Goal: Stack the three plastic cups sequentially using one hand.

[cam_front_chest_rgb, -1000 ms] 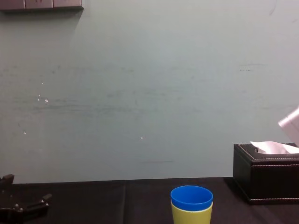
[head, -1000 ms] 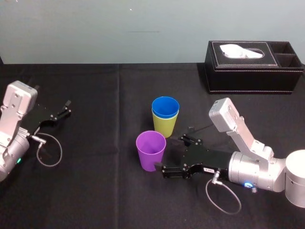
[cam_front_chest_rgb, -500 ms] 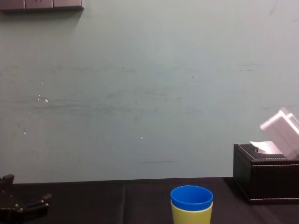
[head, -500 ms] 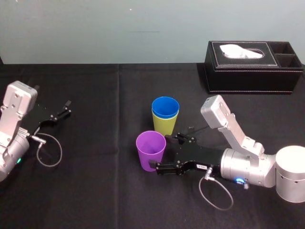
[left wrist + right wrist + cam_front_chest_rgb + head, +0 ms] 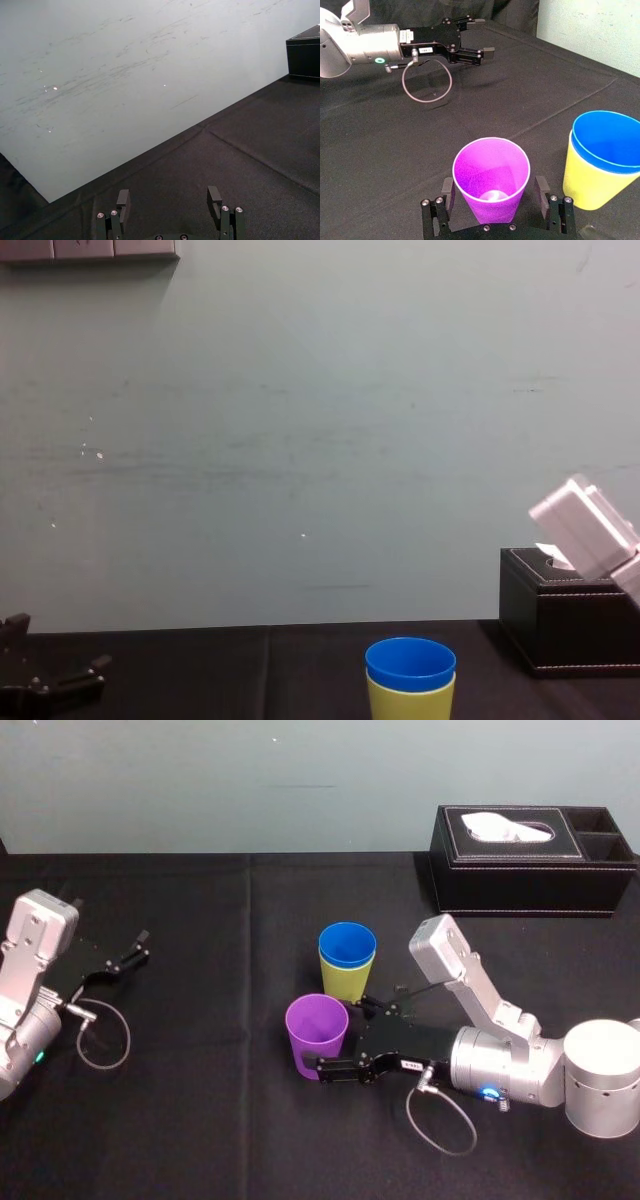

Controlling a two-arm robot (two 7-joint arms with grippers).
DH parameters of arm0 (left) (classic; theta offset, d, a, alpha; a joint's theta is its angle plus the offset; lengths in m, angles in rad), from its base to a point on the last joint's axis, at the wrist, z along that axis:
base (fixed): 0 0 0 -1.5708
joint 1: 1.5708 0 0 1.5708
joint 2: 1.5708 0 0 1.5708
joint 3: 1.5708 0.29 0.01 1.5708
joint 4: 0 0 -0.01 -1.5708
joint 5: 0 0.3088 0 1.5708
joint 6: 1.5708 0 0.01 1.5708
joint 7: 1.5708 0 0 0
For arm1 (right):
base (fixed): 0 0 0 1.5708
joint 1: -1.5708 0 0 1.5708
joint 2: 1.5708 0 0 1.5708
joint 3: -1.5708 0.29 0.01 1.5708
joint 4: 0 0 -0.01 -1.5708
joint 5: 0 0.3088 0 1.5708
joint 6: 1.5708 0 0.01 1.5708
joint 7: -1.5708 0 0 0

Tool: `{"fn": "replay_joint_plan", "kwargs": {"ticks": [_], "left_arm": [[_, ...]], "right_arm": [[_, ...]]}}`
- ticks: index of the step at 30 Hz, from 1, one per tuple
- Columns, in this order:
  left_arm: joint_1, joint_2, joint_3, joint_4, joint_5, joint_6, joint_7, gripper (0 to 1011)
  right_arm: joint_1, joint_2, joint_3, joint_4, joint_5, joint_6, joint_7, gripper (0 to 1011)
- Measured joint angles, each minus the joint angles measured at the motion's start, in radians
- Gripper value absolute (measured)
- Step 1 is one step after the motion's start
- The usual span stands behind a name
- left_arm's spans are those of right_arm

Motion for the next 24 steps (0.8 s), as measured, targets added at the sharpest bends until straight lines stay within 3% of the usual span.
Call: {"fn": "replay_joint_plan", "kwargs": {"ticks": [13,24], "left_arm": [[0.000,0.000,0.000,0.000,0.000,0.000,0.000,1011],[0.000,0.000,0.000,0.000,0.000,0.000,0.000,1011]], "right_arm": [[0.007,-0.005,-0.005,0.009,-0.005,0.000,0.001,1000],[0.006,-0.004,-0.004,0.007,-0.004,0.000,0.001,777]]}}
